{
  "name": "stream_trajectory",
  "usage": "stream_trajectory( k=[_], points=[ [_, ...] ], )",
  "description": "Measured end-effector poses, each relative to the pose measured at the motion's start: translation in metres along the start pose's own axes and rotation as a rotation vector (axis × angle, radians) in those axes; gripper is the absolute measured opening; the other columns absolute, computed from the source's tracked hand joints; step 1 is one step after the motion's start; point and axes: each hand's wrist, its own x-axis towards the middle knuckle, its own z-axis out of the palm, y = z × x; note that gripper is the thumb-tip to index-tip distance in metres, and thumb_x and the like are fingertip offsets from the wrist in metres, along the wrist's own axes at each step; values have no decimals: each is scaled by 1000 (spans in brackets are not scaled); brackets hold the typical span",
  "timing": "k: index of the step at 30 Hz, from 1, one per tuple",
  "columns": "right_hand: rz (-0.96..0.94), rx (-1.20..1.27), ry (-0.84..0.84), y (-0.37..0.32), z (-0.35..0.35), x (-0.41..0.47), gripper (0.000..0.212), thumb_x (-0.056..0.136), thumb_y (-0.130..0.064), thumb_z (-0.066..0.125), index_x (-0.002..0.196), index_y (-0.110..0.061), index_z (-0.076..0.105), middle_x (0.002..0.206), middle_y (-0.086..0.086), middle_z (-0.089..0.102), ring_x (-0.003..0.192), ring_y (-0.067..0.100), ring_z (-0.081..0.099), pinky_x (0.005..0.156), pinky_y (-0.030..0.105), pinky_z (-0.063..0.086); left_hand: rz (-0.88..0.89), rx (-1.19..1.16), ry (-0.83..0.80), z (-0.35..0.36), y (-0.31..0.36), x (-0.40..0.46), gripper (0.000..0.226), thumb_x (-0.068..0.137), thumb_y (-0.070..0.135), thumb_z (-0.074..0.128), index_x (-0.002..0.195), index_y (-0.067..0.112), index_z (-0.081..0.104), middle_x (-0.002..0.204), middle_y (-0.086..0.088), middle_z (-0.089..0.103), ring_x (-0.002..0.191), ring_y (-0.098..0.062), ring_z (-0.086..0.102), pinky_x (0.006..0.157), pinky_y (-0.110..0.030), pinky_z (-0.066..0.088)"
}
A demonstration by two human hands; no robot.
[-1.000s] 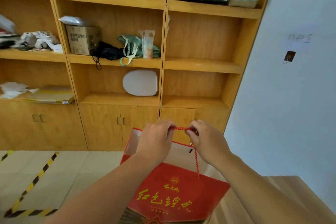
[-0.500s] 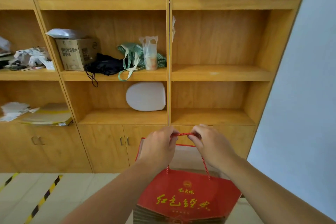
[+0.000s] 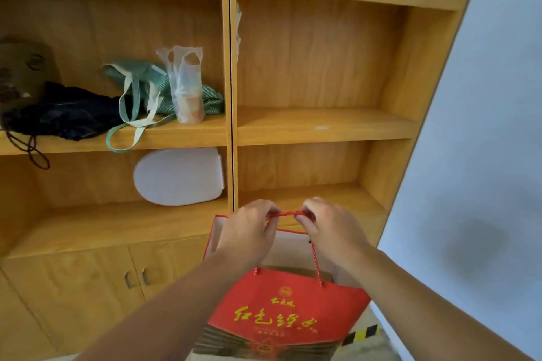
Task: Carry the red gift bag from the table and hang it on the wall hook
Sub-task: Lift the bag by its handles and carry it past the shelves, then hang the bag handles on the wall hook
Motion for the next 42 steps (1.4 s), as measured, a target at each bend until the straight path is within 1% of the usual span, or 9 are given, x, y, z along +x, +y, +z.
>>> stream_trajectory(
  k=[4,7,11,16,20,27,31,38,42],
  points=[
    [159,-27,-3,20,11,39,21,99,-37,57,86,-21,60,82,-3,61,75,19,58,64,40,50,115,-72,-89,20,-21,63,13,95,27,62,106,29,69,102,12,72,94,-5,66,77,-32,58],
    [275,-48,38,39,4,56,23,99,-36,56,83,-19,59,82,-1,61,75,20,57,68,42,51,203,-132,-143,38,-19,111,10,93,29,63,101,31,69,97,14,72,91,-6,67,76,-36,58],
    [409,-94,73,70,-15,63,19,99,-36,54,89,-21,62,86,-1,65,79,21,61,72,40,53,338,-193,-191,62,7,160,8,91,28,67,97,31,70,94,16,72,90,-3,66,72,-21,50],
    [536,-185,82,116,-47,59,16,100,-29,54,95,-20,66,91,0,67,82,20,61,75,35,52,491,-281,-264,108,52,205,7,91,25,67,95,32,68,93,15,72,87,-6,67,77,-39,55],
    [642,-211,159,157,-70,45,14,97,-28,55,95,-21,67,92,-3,67,81,18,61,74,33,52,584,-340,-311,145,99,226,7,92,23,67,93,30,68,93,14,72,89,-5,65,74,-20,45],
    [749,-280,290,228,-111,26,16,100,-28,55,103,-20,68,97,-3,69,85,16,63,78,34,54,720,-470,-411,207,178,266,11,94,19,63,94,30,65,92,14,68,90,-5,62,79,-39,55],
    [781,-315,344,263,-129,26,16,101,-26,55,105,-17,68,99,-1,67,84,19,63,78,37,54,748,-537,-448,240,215,285,9,95,16,62,97,24,66,96,10,68,93,-8,62,84,-30,51],
    [832,-363,455,335,-159,41,13,99,-26,60,99,-18,70,90,-2,67,80,14,62,78,36,56,683,-717,-523,295,278,331,10,94,17,67,101,21,72,94,9,71,92,-5,64,77,-11,44],
    [903,-370,507,377,-173,55,14,98,-28,61,98,-21,73,88,-7,69,80,9,65,79,36,59,721,-795,-575,330,311,366,10,93,16,68,100,19,74,92,6,74,89,-6,66,77,-13,49]
  ],
)
